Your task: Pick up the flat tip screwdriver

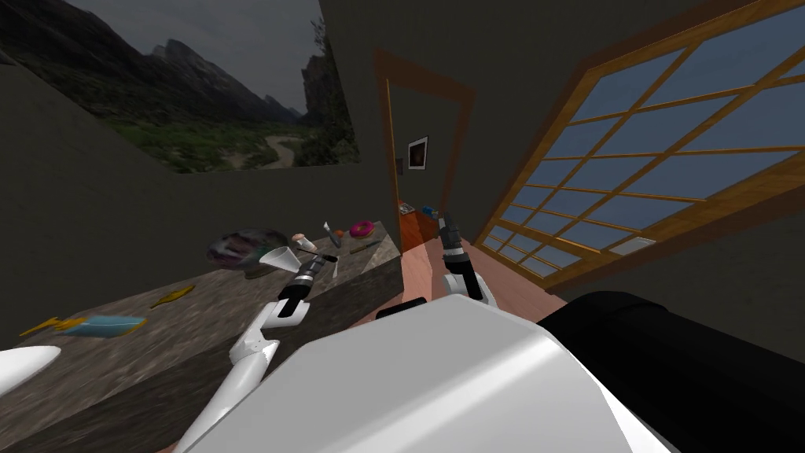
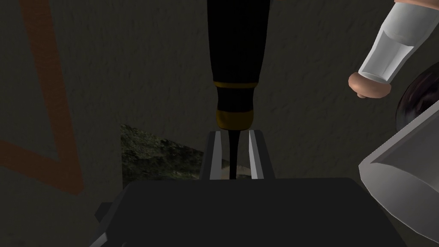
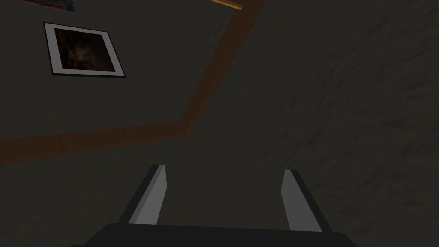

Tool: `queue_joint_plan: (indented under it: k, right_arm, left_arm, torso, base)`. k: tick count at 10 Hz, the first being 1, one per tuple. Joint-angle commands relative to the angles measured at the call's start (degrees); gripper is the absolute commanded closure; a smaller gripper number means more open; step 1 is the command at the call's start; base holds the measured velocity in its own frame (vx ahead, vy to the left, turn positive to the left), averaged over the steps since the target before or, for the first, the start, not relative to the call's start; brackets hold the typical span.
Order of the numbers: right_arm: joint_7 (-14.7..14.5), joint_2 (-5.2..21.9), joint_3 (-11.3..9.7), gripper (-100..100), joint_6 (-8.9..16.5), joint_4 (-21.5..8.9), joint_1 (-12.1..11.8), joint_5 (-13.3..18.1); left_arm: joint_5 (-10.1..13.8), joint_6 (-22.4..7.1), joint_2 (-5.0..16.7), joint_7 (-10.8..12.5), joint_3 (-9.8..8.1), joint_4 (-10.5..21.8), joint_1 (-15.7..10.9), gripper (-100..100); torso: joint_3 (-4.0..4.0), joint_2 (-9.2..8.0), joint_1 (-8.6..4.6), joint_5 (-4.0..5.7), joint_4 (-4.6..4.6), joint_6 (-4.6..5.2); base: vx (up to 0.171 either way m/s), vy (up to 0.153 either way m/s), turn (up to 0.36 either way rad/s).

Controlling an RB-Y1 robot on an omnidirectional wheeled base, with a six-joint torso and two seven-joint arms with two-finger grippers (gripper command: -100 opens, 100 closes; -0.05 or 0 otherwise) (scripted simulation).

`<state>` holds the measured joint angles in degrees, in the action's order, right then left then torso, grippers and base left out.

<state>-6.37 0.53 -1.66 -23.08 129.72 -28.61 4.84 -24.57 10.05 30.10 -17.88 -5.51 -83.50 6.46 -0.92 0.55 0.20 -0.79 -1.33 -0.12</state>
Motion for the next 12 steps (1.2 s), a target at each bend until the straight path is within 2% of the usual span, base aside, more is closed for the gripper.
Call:
queue_joint_plan:
  k: [1,2,3,4,6,7,8,10,11,12]
  right_arm:
    - [0.0,0.0,0.0,0,0.0,0.0,0.0,0.0]
    - [0.0,0.0,0.0,0,0.0,0.0,0.0,0.0]
    - [0.0,0.0,0.0,0,0.0,0.0,0.0,0.0]
    - [0.0,0.0,0.0,0,0.0,0.0,0.0,0.0]
    - [0.0,0.0,0.0,0,0.0,0.0,0.0,0.0]
    - [0.0,0.0,0.01,0,0.0,0.0,0.0,0.0]
    - [0.0,0.0,0.0,0,0.0,0.0,0.0,0.0]
    - [0.0,0.0,0.0,0,0.0,0.0,0.0,0.0]
    - [0.0,0.0,0.0,0,0.0,0.0,0.0,0.0]
    - [0.0,0.0,0.0,0,0.0,0.0,0.0,0.0]
  left_arm:
    - [0.09,-0.39,0.42,0.49,-0.63,-2.86,2.86,100]
    - [0.09,-0.39,0.42,0.49,-0.63,-5.17,5.01,100]
    - [0.09,-0.39,0.42,0.49,-0.63,-5.95,5.44,100]
    - [0.41,-1.04,1.76,1.58,-1.82,-7.91,7.65,100]
    - [0.41,-1.04,1.76,1.58,-1.82,-11.09,10.99,100]
    - [0.41,-1.04,1.76,1.58,-1.82,-12.24,11.62,100]
    - [0.74,-1.69,3.1,2.67,-3.01,-14.51,14.02,100]
    - [0.74,-1.69,3.1,2.67,-3.01,-18.42,17.28,100]
    - [0.75,-1.94,3.13,2.69,-2.95,-17.41,16.3,100]
    - [0.78,-1.85,3.17,2.74,-2.98,-17.62,16.49,0]
  torso:
    - [0.0,0.0,0.0,0.0,0.0,0.0]
    - [-0.04,0.03,-0.03,-0.01,-0.03,-0.01]
    - [0.01,-0.07,0.0,-0.03,-0.03,-0.03]
    - [0.07,-0.16,0.04,-0.02,0.0,-0.02]
    - [-0.01,0.0,-0.05,0.01,-0.01,-0.01]
    - [0.03,-0.08,0.0,-0.01,-0.01,-0.03]
    - [0.08,-0.17,0.04,-0.01,0.02,-0.01]
    - [0.0,0.0,-0.04,0.01,0.0,0.02]
    - [0.04,-0.09,-0.03,0.02,0.01,0.0]
    - [0.07,-0.15,0.0,0.0,0.02,0.02]
  base:
    - [0.08,-0.023,-0.086]
    - [0.035,-0.008,-0.001]
    - [0.004,-0.002,0.017]
    - [0.054,-0.033,-0.168]
    - [0.057,-0.011,-0.011]
    - [0.01,0.003,0.014]
    - [0.057,-0.015,-0.127]
    - [0.058,-0.008,-0.035]
    - [0.012,-0.005,0.009]
    - [0.0,0.0,0.0]
